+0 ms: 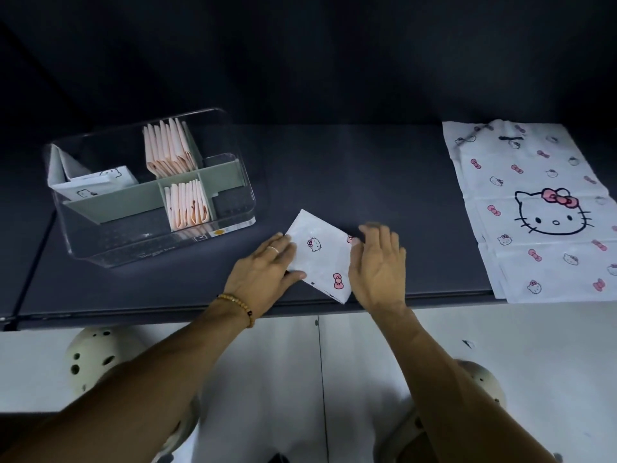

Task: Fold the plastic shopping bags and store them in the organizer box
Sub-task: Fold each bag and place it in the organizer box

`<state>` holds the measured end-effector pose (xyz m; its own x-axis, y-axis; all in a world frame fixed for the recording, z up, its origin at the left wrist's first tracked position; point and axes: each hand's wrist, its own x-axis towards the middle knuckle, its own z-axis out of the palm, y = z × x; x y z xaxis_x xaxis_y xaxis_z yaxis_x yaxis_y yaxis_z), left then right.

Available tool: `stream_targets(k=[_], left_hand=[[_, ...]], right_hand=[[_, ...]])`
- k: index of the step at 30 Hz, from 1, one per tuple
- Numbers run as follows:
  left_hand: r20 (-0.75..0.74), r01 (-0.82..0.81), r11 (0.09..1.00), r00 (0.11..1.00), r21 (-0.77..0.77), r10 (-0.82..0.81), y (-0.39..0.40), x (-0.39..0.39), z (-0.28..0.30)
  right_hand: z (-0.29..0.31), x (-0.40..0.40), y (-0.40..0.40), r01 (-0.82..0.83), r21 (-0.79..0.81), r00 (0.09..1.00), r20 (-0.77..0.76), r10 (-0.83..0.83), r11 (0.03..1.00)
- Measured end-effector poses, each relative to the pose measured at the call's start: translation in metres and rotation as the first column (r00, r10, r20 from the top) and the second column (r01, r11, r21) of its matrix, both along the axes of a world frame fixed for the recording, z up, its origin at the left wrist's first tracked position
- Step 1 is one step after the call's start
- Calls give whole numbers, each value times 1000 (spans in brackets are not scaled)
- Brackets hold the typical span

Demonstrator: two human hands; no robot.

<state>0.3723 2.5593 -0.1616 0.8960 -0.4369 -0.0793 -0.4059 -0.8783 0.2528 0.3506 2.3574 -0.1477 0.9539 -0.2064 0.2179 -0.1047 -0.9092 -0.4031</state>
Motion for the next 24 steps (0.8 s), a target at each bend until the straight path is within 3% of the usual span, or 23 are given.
stream_targets(k=[5, 8, 12, 14, 17, 24], left_hand=[[79, -81, 994, 994, 73, 75, -4, -7, 8], [170, -89, 994, 983, 67, 76, -1, -11, 12], [384, 153, 988, 910, 33, -153, -31, 2, 21], [265, 330, 936, 898, 125, -352, -59, 11, 17], [34, 388, 910, 918, 144, -396, -71, 17, -1], [110, 294, 944, 944, 151, -312, -66, 20, -13]], right_hand=[[-19, -40, -9, -178, -92, 947, -286, 145, 980], [-26, -37, -9, -220, -184, 922, -361, 143, 958], [-30, -36, -10, -216, -225, 923, -365, 123, 950], [-32, -36, -11, -228, -218, 920, -368, 137, 949], [-33, -36, -12, -236, -199, 918, -367, 151, 951], [-27, -36, -12, -219, -150, 919, -364, 152, 964]])
